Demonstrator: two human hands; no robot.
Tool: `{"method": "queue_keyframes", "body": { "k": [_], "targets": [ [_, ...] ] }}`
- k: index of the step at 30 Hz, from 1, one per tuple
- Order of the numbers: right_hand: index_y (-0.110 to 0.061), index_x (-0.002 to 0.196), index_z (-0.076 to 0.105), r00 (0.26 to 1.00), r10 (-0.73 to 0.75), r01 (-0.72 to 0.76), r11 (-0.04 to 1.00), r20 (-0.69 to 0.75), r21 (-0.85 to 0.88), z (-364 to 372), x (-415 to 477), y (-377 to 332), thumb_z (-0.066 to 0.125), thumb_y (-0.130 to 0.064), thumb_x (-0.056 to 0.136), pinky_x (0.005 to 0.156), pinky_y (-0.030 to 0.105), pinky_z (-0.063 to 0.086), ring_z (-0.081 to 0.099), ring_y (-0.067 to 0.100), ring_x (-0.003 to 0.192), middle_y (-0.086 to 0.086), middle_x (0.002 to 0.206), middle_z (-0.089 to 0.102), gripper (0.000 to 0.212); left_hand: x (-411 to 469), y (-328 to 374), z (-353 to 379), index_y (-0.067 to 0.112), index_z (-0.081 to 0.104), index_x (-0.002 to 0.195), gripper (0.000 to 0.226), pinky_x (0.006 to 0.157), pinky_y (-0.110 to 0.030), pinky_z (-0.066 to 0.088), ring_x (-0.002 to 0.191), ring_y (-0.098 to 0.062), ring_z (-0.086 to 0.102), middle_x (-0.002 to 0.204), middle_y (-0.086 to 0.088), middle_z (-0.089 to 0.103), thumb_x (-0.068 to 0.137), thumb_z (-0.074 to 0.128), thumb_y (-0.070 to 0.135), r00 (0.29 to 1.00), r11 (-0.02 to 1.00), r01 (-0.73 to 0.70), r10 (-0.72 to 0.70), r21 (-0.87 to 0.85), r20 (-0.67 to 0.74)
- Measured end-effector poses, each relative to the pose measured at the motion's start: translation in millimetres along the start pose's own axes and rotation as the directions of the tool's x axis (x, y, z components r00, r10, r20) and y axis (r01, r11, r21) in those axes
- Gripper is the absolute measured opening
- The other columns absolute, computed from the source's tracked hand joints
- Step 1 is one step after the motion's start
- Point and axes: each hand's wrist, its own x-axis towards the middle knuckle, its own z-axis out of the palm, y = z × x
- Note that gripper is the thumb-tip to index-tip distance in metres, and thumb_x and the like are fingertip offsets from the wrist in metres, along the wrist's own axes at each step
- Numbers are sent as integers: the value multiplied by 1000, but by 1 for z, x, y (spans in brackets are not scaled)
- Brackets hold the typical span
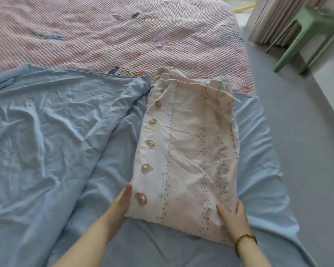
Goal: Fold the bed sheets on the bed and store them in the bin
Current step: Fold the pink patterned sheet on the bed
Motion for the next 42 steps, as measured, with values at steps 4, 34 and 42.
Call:
{"method": "queue_keyframes", "body": {
  "k": [4, 34, 42],
  "targets": [
    [3, 125, 47, 995, 94, -89, 986, 32, -142, -8, -13, 0, 66, -17, 83, 93, 36, 43, 52, 34, 113, 19, 124, 54, 50, -13, -1, 12, 18, 58, 104, 81, 84, -36, 52, 98, -20, 62, 108, -6, 65, 33, 72, 55, 993, 984, -52, 68, 169, -93],
    [7, 118, 56, 990, 65, -55, 996, 129, -75, -47, -361, 166, 67, -17, 82, 80, 22, 37, 53, 23, 97, 19, 125, 56, 44, -327, -166, -106, -1, 56, 116, 34, 70, -36, 48, 91, -32, 61, 104, -19, 65, 84, 64, 7, 989, 985, 93, -108, -144, -105],
    [1, 98, 58, 963, 73, -137, 961, 258, 240, -58, -336, 136, 57, -9, 89, 47, 19, 50, 56, 20, 70, 3, 77, 62, 13, -314, -125, -93, 8, 62, 97, 13, 62, -32, 46, 81, -25, 60, 75, -7, 71, 91, 51, 11, 994, 994, 71, -78, -85, -78]
  ]
}}
